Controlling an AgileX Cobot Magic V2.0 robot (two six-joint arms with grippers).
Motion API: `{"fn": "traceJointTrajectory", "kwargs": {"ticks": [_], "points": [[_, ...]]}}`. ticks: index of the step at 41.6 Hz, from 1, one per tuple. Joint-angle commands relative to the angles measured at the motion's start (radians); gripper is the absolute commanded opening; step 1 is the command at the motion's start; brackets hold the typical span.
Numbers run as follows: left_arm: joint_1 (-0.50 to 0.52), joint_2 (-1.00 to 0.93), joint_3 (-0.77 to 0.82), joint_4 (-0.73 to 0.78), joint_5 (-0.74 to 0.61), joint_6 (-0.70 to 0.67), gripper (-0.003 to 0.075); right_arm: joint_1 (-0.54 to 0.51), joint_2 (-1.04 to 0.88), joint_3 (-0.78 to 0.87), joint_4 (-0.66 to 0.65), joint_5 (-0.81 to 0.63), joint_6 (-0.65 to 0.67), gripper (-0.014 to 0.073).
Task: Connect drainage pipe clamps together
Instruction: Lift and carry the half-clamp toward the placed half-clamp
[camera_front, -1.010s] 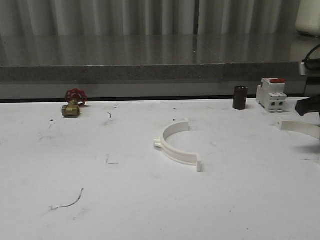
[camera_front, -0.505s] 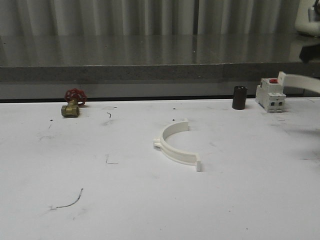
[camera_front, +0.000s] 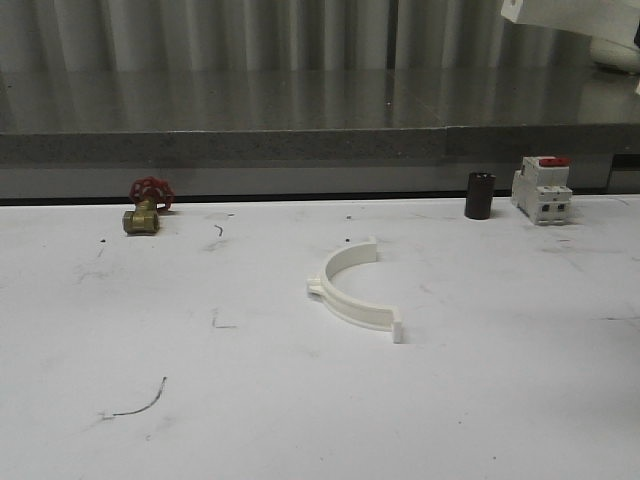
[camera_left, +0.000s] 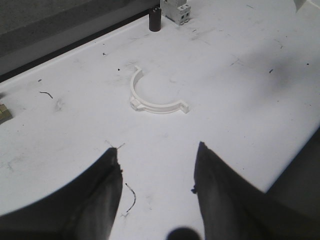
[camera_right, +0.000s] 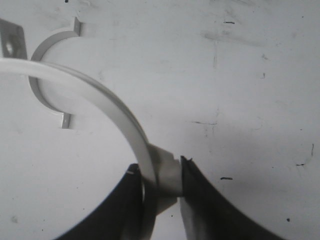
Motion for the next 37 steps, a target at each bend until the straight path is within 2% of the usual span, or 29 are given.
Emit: {"fn": "traceJointTrajectory", "kwargs": {"ticks": [1,12,23,37], "points": [[0.002,-0.003,-0.025,-0.013,-0.070,-0.001,0.0335,0.003,0.037,-0.034,-0.021,-0.065,0.059,0.0169],[0.002,-0.003,-0.025,-0.013,-0.070,-0.001,0.0335,0.006,0.242,-0.034,-0.021,-0.194,0.194,0.0171],[0.002,-0.003,-0.025,-0.013,-0.070,-0.001,0.0335,0.081,0.391,-0.034,-0.066,-0.284,0.288,0.0171],[0.002,-0.003,-0.025,-0.013,-0.070,-0.001,0.0335,0.119,0.532,-0.133,-0.100,-0.256,0.304,0.0171]]}}
